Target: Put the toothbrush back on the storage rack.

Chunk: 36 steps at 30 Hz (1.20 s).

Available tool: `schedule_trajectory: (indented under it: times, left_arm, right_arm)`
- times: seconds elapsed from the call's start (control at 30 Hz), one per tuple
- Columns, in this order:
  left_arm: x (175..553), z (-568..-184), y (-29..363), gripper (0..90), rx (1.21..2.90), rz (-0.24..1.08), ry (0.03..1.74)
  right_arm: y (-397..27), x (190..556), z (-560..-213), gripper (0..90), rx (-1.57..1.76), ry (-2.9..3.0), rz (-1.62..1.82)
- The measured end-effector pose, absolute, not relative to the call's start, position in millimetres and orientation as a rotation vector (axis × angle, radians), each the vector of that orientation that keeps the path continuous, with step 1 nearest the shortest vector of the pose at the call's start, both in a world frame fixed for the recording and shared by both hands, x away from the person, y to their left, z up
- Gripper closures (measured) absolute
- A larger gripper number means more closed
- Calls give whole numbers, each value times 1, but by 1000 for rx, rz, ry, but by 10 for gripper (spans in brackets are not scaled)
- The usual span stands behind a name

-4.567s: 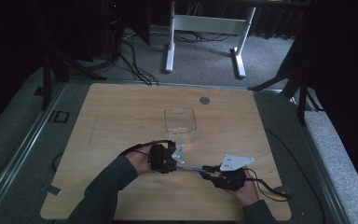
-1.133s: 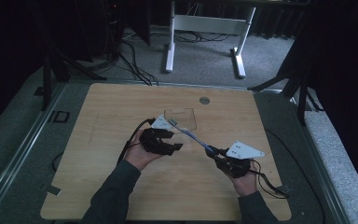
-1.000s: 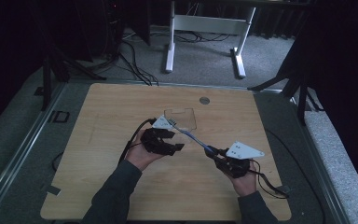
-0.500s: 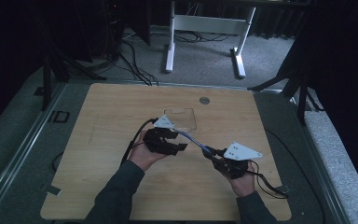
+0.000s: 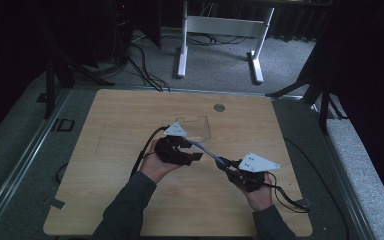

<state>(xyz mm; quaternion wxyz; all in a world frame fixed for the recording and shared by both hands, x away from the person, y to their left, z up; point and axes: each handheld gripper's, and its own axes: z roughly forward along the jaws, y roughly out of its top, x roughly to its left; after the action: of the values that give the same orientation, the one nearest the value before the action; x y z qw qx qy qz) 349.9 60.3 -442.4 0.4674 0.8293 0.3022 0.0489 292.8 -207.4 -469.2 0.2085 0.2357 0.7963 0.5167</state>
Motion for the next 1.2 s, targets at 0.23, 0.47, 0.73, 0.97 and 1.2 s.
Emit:
schedule_trajectory:
  times: [0.23,0.47,0.73,0.97,1.2]
  left_arm:
    - [349,-441,62,415,1984,94,740]
    - [348,-439,61,459,1936,54,726]
    - [346,-435,63,643,1892,50,699]
    - [340,-430,60,743,1902,51,622]
    - [336,-426,53,794,1938,70,584]
  right_arm:
    - [-207,294,-471,809,653,2227,1446]
    - [-203,295,-475,803,640,2267,1431]
    - [-198,297,-481,797,630,2312,1399]
    - [-195,299,-485,758,646,2339,1370]
    - [-192,301,-488,605,669,2345,1342]
